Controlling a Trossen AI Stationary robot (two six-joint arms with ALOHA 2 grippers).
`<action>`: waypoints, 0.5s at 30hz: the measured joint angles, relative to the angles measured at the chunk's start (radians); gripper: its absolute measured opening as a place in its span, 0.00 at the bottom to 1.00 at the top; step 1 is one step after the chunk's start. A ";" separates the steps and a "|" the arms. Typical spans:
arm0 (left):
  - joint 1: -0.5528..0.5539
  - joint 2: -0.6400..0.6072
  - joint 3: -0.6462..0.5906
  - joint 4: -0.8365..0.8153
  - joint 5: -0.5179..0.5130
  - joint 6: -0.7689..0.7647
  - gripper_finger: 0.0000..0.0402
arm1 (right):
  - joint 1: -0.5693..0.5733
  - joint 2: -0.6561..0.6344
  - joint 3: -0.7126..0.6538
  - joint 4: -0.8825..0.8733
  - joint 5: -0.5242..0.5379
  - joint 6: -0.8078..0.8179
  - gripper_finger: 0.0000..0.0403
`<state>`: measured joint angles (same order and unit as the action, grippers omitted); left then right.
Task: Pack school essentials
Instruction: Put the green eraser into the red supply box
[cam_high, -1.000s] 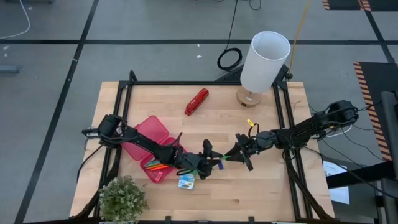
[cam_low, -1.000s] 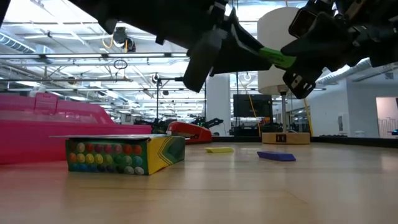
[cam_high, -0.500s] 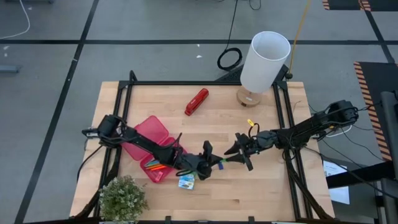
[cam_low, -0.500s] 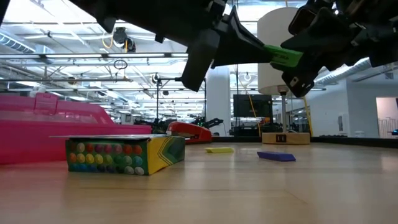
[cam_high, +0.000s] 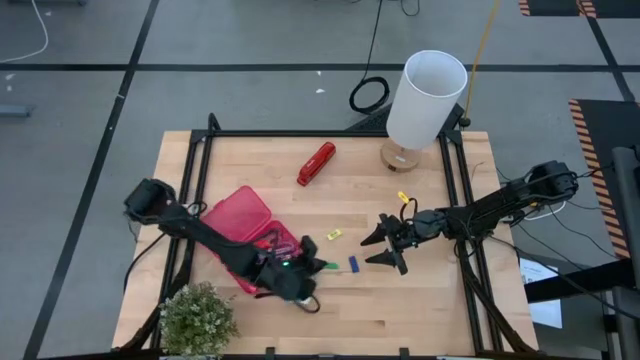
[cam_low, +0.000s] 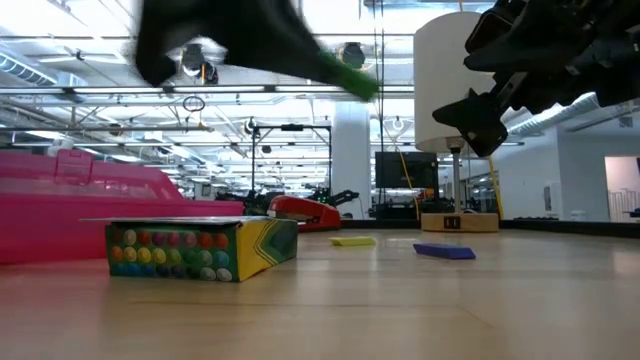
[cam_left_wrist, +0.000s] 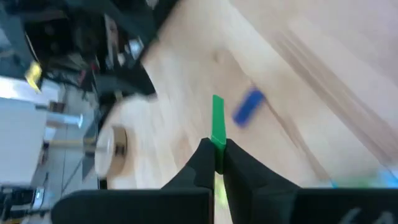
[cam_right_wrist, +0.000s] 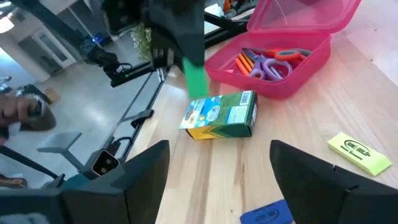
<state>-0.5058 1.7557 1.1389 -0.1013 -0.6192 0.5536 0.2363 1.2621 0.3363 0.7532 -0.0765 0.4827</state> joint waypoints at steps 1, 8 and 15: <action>-0.016 -0.019 0.000 -0.063 -0.016 -0.027 0.03 | 0.000 0.000 0.000 -0.002 0.000 -0.004 0.67; -0.094 -0.112 0.000 -0.415 -0.059 -0.231 0.05 | 0.000 0.000 0.000 -0.036 0.001 -0.025 0.64; -0.125 -0.133 0.000 -0.693 0.005 -0.412 0.04 | 0.000 0.000 0.000 -0.040 0.002 -0.026 0.64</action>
<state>-0.6309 1.6224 1.1388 -0.7946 -0.6146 0.1418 0.2363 1.2621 0.3363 0.7136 -0.0750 0.4571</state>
